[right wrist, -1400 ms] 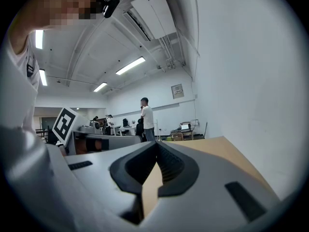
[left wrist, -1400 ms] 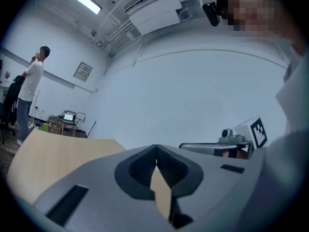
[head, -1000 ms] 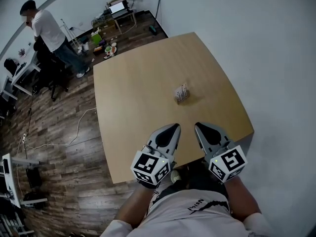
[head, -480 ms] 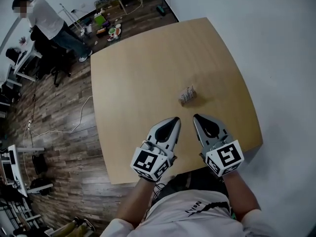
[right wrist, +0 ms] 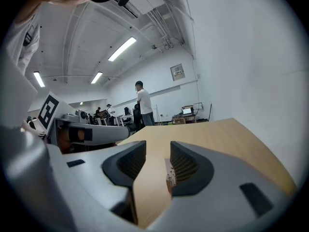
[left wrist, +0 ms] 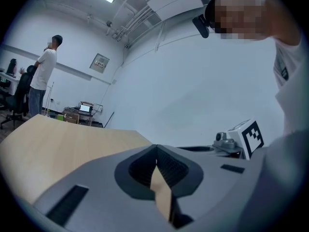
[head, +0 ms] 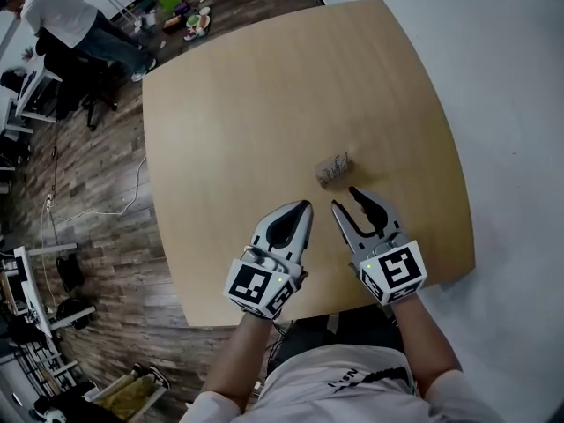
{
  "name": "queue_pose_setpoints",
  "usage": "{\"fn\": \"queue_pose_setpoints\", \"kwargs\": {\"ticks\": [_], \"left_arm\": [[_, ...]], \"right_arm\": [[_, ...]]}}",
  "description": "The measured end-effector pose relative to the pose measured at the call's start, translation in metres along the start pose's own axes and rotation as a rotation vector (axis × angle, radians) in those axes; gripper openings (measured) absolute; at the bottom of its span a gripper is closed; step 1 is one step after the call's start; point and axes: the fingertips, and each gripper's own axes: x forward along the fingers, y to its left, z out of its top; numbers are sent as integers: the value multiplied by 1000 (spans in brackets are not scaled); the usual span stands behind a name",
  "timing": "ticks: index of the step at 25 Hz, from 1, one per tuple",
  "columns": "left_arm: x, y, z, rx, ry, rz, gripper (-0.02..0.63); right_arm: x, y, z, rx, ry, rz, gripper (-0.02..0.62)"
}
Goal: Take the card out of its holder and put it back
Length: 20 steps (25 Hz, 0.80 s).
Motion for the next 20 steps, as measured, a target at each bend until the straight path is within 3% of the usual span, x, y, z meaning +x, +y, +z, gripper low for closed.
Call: {"fn": "queue_pose_setpoints", "kwargs": {"ticks": [9,20], "left_arm": [[16,35,-24,-16,41,32,15],[28,56,-51,-26,50,57,15]], "right_arm": [[48,-37,-58,-23,67,-106,311],[78,-48,-107,-53,120,-108,392]]}}
